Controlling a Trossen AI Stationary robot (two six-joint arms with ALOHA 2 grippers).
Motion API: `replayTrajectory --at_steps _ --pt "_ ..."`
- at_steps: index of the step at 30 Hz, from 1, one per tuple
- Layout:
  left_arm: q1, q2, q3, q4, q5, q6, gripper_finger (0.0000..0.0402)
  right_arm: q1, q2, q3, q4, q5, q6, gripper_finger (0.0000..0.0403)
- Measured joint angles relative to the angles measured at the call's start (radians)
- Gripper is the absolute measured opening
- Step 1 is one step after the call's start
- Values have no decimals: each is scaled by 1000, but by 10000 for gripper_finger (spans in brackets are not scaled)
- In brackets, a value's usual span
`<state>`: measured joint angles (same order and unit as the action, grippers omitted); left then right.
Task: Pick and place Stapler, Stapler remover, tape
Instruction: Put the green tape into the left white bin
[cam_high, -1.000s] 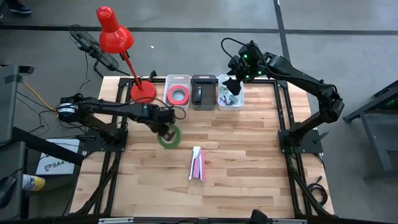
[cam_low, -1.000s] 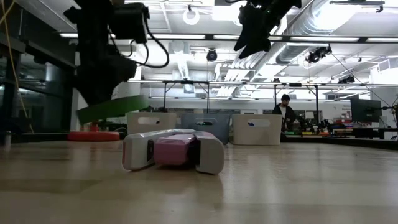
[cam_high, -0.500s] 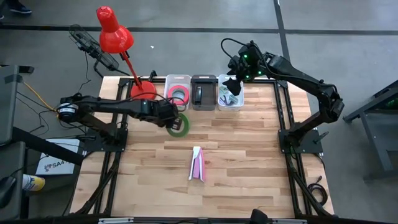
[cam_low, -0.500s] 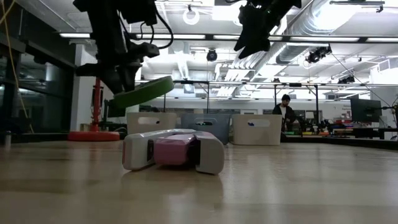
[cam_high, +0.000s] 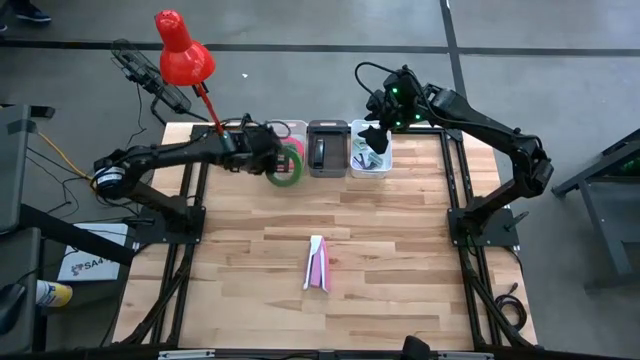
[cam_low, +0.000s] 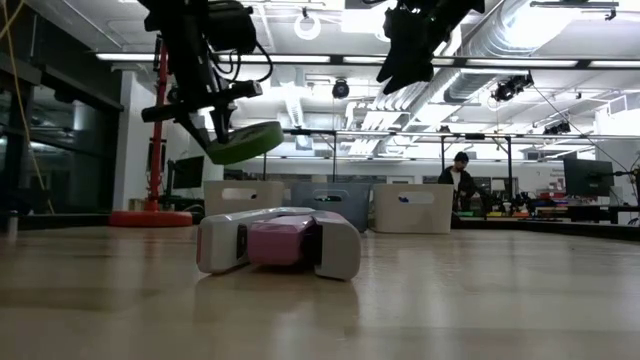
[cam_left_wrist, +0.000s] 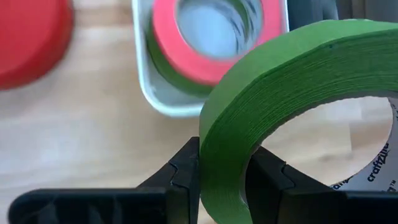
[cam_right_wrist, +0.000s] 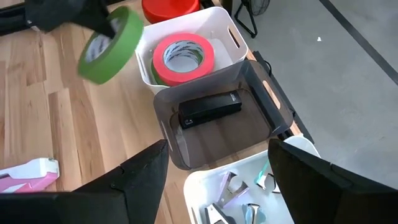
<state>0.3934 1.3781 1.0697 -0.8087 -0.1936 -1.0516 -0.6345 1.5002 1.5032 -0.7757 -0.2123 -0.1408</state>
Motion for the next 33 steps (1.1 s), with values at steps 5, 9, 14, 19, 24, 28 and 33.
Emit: replayTrajectory --at_steps 5,9,14,19,24,28,33 --pt "96 0 10 29 0 43 82 0 0 0 1 0 -12 266" --pt "162 0 12 92 17 73 82 0 0 0 2 0 -17 267" --pt "217 28 13 148 51 87 82 0 0 0 2 0 -17 267" --pt "251 86 12 193 82 103 82 0 0 0 2 0 -17 267" --pt "287 128 12 213 128 105 82 0 0 0 2 0 -16 266" --pt "309 146 12 214 153 96 82 0 0 0 2 0 -17 267" --pt "321 159 12 211 192 86 82 0 0 0 2 0 -17 267"
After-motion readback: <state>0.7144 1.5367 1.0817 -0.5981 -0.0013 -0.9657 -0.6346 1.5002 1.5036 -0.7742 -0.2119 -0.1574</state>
